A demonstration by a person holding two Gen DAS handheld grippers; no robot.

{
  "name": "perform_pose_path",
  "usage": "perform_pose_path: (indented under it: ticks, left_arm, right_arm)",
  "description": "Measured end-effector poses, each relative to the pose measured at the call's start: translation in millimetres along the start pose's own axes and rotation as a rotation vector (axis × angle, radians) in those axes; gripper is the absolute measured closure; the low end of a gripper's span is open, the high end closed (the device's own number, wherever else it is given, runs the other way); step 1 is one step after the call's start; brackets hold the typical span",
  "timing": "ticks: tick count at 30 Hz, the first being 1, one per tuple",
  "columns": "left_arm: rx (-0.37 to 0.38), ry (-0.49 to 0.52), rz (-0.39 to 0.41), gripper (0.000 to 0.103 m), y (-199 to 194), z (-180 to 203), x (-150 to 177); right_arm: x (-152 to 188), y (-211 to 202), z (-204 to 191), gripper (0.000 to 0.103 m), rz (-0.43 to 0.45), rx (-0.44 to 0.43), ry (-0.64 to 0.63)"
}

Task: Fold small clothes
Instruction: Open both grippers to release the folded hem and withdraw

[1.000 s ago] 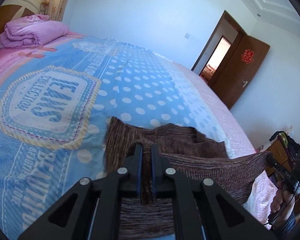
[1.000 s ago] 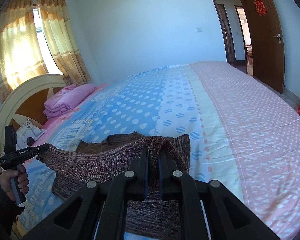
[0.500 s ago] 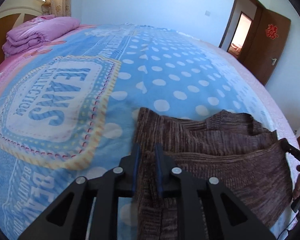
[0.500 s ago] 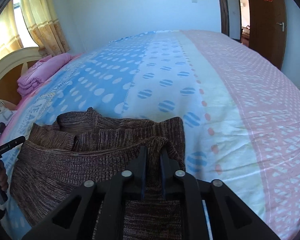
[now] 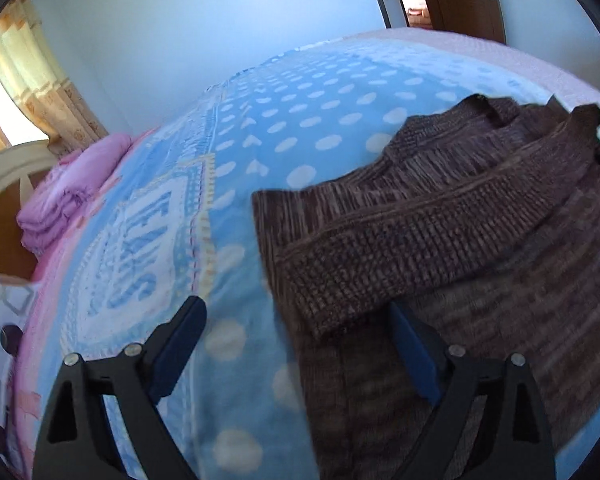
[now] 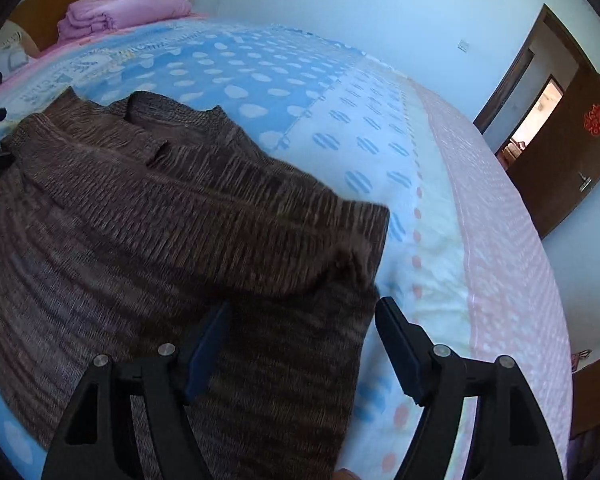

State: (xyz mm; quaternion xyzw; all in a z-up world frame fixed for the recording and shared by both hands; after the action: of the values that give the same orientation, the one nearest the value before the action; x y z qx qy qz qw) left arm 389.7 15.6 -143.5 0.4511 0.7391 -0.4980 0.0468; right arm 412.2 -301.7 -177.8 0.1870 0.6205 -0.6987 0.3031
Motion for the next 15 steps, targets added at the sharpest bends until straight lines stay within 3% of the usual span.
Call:
perform_pose_path:
  ticks: [4, 8, 10, 15]
  left_arm:
    - [-0.080, -0.053, -0.002, 0.008, 7, -22, -30]
    - [-0.098, -0.201, -0.033, 0.003, 17, -60, -45]
    - [-0.110, -0.238, -0.066, 0.003, 22, -70, -40]
    - [-0.080, -0.286, -0.078, 0.003, 13, -68, -5]
  right_arm:
    - [-44, 3, 15, 0.029, 0.042, 0.087, 0.027]
    - [-72, 1, 46, 0.029, 0.084, 0.093, 0.190]
    - [-68, 2, 55, 0.029, 0.079, 0.070, 0.247]
    - [-32, -4, 59, 0.029, 0.083, 0.044, 0.239]
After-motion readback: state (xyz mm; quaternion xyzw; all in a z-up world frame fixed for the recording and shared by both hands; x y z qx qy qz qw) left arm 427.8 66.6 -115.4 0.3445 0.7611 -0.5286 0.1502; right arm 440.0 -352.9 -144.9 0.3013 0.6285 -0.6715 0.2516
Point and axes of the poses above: each gripper's, at about its wrist camera, not at the fingertips, and y roughly the way its jaws point, z to its right, x to its underside, the point moved 4 cm from there along y, roughly the way its jaws point, and after that the axes turned 13 degrees about y, right-handed, at the moved point
